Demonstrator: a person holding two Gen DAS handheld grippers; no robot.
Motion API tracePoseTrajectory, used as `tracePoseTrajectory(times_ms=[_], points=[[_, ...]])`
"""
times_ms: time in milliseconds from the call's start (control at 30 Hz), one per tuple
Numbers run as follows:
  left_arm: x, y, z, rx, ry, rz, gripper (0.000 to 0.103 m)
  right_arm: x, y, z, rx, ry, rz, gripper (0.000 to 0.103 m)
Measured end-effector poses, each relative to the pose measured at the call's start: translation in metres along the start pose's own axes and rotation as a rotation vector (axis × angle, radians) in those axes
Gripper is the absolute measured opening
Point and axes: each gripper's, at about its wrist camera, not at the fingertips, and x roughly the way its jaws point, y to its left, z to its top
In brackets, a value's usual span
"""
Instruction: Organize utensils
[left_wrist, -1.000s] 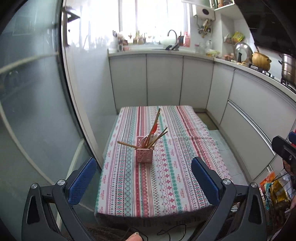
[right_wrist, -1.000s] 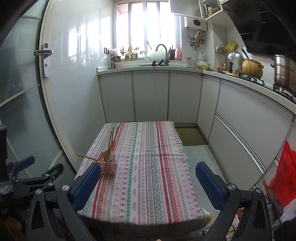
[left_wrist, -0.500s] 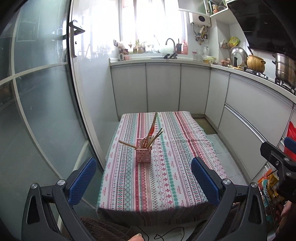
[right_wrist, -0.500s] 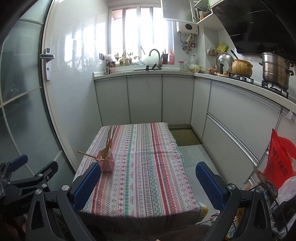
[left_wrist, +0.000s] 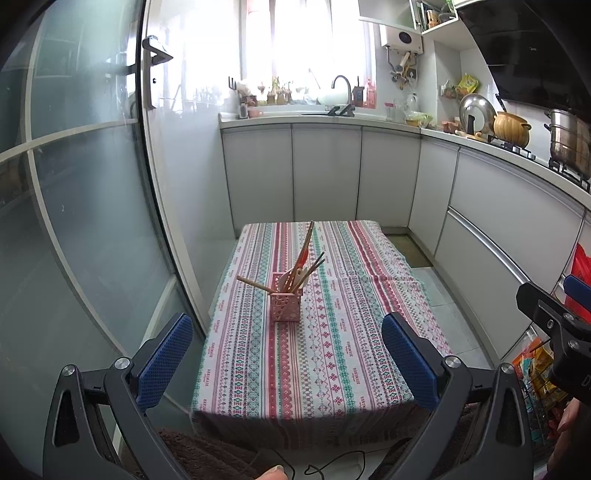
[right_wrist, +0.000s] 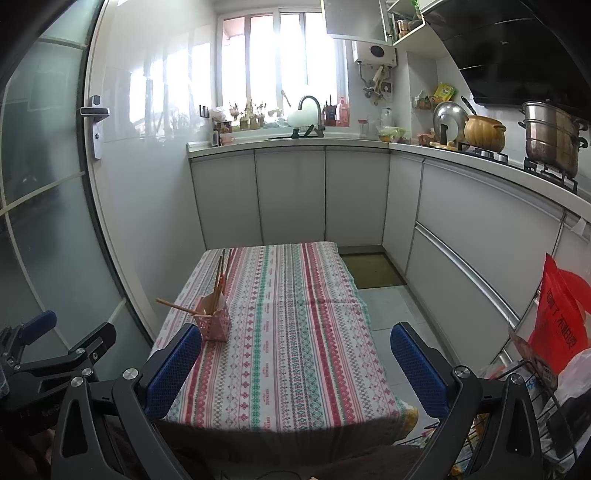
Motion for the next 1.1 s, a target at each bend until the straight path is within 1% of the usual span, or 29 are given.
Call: tracePoseTrajectory(times_ms=[1100], points=[[0.0022,0.0007,0.0016,-0.009,-0.002,0.005,0.103,0.0002,0.003,0.0012,0.001,-0.007,0.009,0.103]])
